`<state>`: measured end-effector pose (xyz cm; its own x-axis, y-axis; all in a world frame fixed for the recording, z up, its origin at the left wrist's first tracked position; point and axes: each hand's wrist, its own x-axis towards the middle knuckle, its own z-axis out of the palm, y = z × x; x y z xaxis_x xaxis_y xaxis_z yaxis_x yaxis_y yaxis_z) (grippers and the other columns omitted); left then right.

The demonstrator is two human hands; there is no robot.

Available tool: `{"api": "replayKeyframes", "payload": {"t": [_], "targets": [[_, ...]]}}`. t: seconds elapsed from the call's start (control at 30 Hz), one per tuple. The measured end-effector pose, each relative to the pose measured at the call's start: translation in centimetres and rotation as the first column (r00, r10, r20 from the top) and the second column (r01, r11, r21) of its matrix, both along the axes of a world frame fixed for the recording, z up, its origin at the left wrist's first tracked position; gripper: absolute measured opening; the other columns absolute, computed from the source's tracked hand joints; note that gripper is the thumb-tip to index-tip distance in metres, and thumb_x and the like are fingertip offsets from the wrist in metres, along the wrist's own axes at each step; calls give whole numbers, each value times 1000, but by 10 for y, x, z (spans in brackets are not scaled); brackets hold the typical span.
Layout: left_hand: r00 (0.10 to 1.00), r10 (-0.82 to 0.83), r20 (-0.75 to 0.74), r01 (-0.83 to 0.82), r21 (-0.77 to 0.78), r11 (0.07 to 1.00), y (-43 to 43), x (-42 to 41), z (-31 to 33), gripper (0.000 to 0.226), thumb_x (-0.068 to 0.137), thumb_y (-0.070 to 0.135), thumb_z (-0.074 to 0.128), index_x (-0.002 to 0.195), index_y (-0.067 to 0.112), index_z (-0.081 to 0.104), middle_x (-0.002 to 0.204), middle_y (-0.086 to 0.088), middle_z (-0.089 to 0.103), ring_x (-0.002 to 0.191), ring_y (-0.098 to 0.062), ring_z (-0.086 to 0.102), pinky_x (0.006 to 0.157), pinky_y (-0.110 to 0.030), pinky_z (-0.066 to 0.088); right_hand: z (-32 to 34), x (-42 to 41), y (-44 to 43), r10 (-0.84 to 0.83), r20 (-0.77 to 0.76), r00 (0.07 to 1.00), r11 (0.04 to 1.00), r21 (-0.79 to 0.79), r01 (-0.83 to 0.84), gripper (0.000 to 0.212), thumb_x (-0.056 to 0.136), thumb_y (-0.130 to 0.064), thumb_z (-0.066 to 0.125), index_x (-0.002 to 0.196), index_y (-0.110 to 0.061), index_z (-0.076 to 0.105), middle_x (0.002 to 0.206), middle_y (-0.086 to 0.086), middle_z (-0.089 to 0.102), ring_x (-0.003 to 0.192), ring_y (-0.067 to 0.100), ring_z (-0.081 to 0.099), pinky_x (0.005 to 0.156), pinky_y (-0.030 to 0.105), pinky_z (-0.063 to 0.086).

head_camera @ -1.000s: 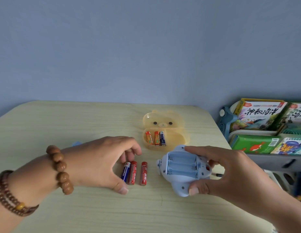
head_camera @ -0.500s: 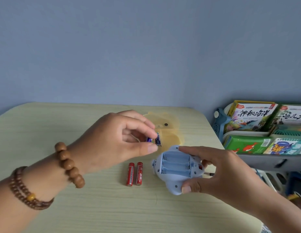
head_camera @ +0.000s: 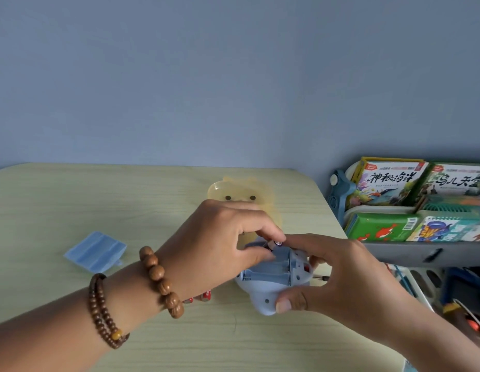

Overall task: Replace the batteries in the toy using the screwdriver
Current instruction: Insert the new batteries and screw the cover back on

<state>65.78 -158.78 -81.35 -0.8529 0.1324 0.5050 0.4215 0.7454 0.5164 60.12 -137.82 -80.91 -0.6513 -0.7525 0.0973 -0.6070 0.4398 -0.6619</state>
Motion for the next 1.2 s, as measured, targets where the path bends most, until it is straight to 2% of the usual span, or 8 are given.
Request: {"api": "replayKeyframes", "payload": {"t": [0.17, 0.53, 0.73, 0.87, 0.93, 1.03, 1.13, 1.2], "targets": [[999, -29, -35, 26, -64, 998, -4, -2, -5, 25, 75, 19, 88, 97, 26, 79, 94, 14, 74, 87, -1, 68, 78, -28, 55, 1, 0, -1, 8, 2, 1000, 1000, 20, -8, 53, 55, -43, 94, 100, -56, 69, 92, -30, 69, 86, -5, 59, 65, 3, 43], [997, -37, -65, 25, -175, 984, 1, -8, -6, 16, 81, 19, 78, 97, 21, 82, 87, 8, 76, 80, -11, 68, 76, -35, 56, 0, -1, -2, -29, 26, 999, 999, 37, 28, 56, 54, -47, 94, 104, -52, 69, 90, -24, 71, 82, 6, 59, 61, 6, 43], [999, -14, -35, 7, -203, 979, 7, -8, -4, 13, 77, 19, 78, 89, 23, 80, 83, 9, 71, 77, -10, 62, 68, -31, 55, -4, -4, 2, -81, 65, 995, 995, 70, 76, 65, 47, -55, 93, 107, -53, 67, 94, -25, 72, 85, 2, 64, 62, 10, 47], [1000, 10, 23, -6, -139, 990, 5, -8, -8, 6, 77, 19, 85, 81, 22, 82, 89, 10, 71, 79, -2, 61, 74, -17, 49, -5, -4, 2, -98, 57, 994, 991, 98, 92, 77, 43, -66, 88, 116, -57, 64, 100, -31, 69, 91, 0, 63, 66, 11, 49], [999, 18, 31, -14, -122, 992, 5, -8, -8, 5, 78, 25, 84, 82, 23, 82, 90, 11, 71, 81, -2, 62, 78, -21, 52, -4, -3, 2, -100, 56, 993, 991, 96, 95, 75, 43, -66, 88, 113, -59, 63, 101, -34, 68, 92, -1, 62, 67, 10, 49], [993, 23, 116, -15, -70, 997, 3, -2, -2, 34, 79, 51, 76, 105, 28, 76, 101, 16, 71, 93, -1, 65, 85, -26, 53, -4, -5, 3, -106, 58, 993, 991, 85, 100, 67, 44, -63, 89, 106, -61, 64, 98, -32, 70, 90, -2, 64, 67, 12, 51], [955, 1, 295, 18, -63, 998, 0, 13, -3, 81, 62, 67, 80, 133, 36, 56, 128, 26, 58, 120, 11, 52, 100, -7, 40, -5, -7, 6, -122, 33, 992, 989, 89, 119, 70, 43, -67, 88, 108, -59, 63, 98, -33, 69, 88, -1, 64, 70, 12, 52], [945, 32, 324, -12, -64, 998, 1, 21, -10, 92, 56, 65, 86, 137, 39, 52, 134, 31, 52, 126, 16, 44, 101, 1, 29, -7, -8, 7, -135, 47, 990, 988, 82, 131, 66, 44, -64, 88, 105, -63, 62, 98, -32, 69, 86, 1, 63, 72, 12, 51]]}}
